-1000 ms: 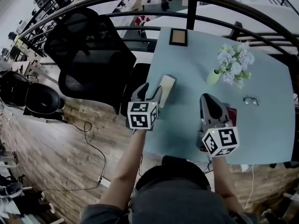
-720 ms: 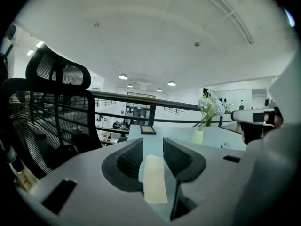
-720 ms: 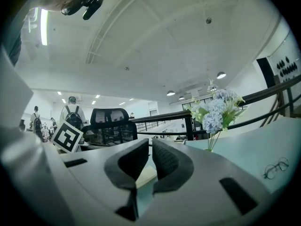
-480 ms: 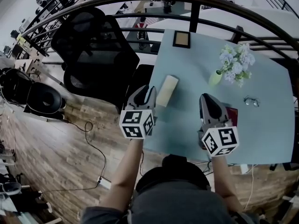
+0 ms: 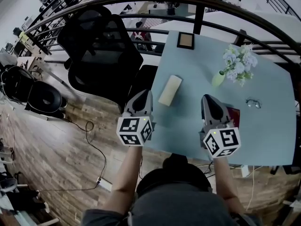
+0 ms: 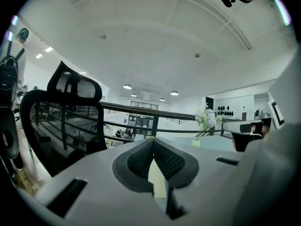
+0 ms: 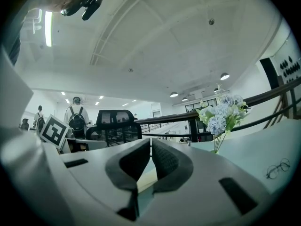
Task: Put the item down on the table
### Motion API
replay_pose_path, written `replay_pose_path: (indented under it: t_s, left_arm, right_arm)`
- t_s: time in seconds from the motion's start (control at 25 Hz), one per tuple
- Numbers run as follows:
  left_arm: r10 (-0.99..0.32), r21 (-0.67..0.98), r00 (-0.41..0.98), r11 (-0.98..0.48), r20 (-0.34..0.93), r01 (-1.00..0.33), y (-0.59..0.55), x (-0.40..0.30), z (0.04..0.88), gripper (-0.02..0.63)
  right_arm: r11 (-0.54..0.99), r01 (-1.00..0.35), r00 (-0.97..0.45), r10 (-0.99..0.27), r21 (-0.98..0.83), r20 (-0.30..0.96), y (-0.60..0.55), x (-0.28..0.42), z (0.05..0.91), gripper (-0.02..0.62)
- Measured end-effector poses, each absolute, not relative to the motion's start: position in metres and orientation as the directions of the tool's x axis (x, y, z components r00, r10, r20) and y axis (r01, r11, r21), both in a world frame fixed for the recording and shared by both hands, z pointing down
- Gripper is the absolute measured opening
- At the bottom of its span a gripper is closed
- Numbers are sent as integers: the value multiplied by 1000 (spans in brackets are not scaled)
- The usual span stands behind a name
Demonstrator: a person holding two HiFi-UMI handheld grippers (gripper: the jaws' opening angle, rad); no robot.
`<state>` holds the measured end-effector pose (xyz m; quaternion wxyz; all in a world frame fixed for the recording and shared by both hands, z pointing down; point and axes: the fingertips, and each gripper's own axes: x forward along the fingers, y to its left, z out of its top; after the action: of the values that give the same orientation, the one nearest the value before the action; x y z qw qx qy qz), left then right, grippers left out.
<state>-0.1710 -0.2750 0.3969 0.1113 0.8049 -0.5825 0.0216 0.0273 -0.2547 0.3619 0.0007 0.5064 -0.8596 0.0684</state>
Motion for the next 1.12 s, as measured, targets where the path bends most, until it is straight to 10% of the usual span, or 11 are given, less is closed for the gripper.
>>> replay_pose_path:
  t_s: [1.12]
  left_arm:
    - [-943, 173, 308, -285, 126, -943, -254, -189, 395, 6]
  right_arm:
    - [492, -864, -501, -862, -107, 77, -248, 15, 369, -2]
